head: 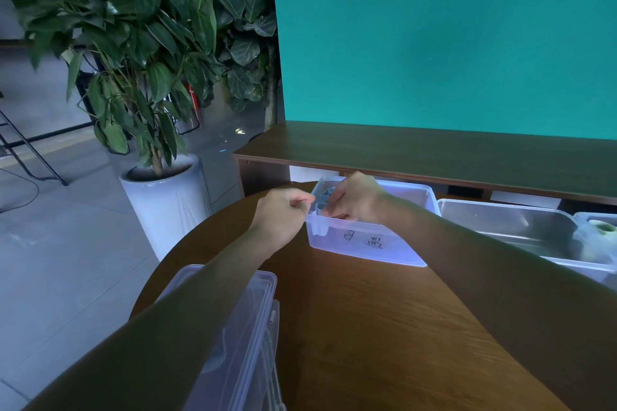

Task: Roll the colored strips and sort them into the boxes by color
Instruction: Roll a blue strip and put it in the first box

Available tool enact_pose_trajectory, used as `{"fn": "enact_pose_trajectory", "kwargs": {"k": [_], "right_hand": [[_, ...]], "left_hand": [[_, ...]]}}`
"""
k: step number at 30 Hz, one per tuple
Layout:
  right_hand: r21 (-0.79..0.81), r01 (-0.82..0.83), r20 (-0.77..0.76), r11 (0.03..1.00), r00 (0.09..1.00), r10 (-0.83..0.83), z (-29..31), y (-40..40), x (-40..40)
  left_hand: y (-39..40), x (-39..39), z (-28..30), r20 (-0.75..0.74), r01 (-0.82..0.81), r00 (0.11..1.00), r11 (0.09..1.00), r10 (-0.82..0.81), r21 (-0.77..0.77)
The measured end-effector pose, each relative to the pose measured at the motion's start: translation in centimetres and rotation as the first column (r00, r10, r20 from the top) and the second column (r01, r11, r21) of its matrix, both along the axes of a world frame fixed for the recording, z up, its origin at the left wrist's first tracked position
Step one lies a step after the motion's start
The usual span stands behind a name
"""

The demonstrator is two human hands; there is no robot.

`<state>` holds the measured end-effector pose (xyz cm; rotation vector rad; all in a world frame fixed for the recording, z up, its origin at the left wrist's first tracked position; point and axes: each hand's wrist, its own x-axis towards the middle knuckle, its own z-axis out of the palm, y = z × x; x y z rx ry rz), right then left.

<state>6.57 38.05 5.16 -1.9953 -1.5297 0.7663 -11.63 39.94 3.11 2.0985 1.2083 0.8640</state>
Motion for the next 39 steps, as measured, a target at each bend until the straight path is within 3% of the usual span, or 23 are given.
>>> {"fn": "enact_pose_trajectory", "kwargs": {"k": [3,7,20,39], "right_hand": [[0.019,-0.014,0.045,1.000,0.999,0.014,-0.1,0.0,0.0],[0.077,-0.002,0.234,0.997,0.972,-0.016,-0.4,0.1,-0.3],[0.115,0.024,0.146,0.993,0.988,-0.041,0.1,-1.0,-0.2],[0.122,-0.011,0.234,0.993,0.972,-0.018,0.2,-1.5,0.0]], "left_hand": [[-0.2,0.0,0.2,0.015,-0.001,1.000,1.000,0.001,0.006],[-0.5,-0.4,0.8,0.045,-0.021,0.999,0.999,0.019,0.031],[-0.4,-0.6,0.8,0.058,-0.067,0.996,0.994,0.062,0.091],[-0.5,-0.8,0.7,0.058,-0.079,0.996,0.991,0.072,0.112]]}}
